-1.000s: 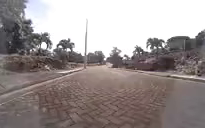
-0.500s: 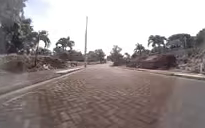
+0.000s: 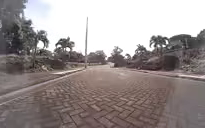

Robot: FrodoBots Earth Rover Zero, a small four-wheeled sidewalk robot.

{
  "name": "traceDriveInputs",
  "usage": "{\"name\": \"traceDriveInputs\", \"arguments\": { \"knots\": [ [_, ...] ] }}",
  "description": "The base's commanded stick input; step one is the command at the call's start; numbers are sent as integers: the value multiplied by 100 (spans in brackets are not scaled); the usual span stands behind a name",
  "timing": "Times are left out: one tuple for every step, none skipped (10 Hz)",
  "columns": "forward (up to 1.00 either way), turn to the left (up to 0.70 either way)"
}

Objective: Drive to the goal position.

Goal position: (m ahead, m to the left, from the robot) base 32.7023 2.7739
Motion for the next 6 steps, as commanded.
{"name": "traceDriveInputs", "arguments": {
  "knots": [
    [70,0],
    [70,0],
    [70,0],
    [70,0],
    [70,0],
    [70,0]
  ]
}}
